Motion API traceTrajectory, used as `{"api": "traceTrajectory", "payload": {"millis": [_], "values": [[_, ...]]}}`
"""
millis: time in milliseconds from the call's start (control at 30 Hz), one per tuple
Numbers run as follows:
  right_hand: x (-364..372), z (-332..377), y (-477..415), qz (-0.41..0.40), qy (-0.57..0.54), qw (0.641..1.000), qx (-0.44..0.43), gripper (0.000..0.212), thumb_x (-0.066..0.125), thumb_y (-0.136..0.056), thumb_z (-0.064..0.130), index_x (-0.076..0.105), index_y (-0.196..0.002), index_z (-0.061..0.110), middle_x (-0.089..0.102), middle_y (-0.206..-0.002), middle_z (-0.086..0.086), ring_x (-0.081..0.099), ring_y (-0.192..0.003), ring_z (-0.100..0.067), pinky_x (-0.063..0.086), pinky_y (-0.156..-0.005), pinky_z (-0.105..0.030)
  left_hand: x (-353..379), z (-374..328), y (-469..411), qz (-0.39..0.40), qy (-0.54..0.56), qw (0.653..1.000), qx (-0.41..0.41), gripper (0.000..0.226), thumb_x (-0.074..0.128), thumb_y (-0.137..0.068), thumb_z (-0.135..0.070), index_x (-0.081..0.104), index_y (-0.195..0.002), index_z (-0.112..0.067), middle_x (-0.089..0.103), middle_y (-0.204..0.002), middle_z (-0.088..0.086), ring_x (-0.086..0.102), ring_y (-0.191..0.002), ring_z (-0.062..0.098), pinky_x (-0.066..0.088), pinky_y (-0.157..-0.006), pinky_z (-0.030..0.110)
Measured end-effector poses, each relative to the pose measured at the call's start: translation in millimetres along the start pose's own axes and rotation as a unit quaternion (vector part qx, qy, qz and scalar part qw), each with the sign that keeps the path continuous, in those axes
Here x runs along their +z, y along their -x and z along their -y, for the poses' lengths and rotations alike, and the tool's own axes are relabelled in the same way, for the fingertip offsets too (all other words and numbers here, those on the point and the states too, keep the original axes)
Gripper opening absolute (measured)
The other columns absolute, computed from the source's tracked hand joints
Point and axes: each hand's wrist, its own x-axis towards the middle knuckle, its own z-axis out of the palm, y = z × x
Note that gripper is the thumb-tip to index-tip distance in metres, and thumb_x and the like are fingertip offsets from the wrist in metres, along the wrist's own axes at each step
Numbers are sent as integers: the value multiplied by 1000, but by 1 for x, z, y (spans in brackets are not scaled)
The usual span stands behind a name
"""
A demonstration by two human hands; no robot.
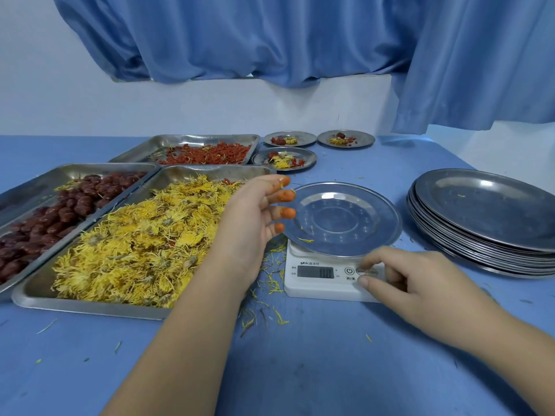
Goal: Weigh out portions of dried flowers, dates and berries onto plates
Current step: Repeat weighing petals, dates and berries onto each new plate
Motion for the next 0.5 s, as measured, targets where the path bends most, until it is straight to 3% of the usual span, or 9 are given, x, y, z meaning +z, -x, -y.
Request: {"api": "traceTrajectory", "payload": {"millis": [167, 300, 400, 500], "values": [[7, -1, -2, -29, -40, 999, 11, 12, 62, -81, 44, 57, -76, 34, 51, -54, 13, 47, -55, -10, 40, -53, -33, 4, -4, 0, -10, -63, 998, 1, 14, 50, -95, -12, 63, -91, -16, 62, -77, 1, 54, -60, 15, 38, -58, 27], [2, 13, -13, -116, -123, 985, 11, 33, 67, -79, 30, 44, -56, 23, 45, -47, 6, 38, -46, -9, 31, -46, -18, -3, 4, 2, 4, -100, 993, 58, 16, 54, -93, -12, 66, -89, -21, 66, -81, -2, 58, -65, 13, 42, -58, 21], [-2, 36, -34, -189, -138, 972, 3, 46, 66, -78, 27, 27, -53, 19, 34, -46, 7, 31, -46, -10, 27, -45, -20, -4, 8, 1, 0, -185, 977, 102, 14, 57, -91, -15, 65, -90, -27, 66, -85, -4, 58, -65, 3, 43, -53, 9], [4, 52, -49, -236, -104, 966, -24, 52, 66, -79, 20, 22, -53, 20, 24, -46, 1, 27, -47, -15, 25, -46, -26, -4, 13, 3, 12, -247, 959, 136, 14, 59, -91, -16, 63, -93, -29, 62, -81, -9, 54, -60, -4, 42, -52, 8]]}}
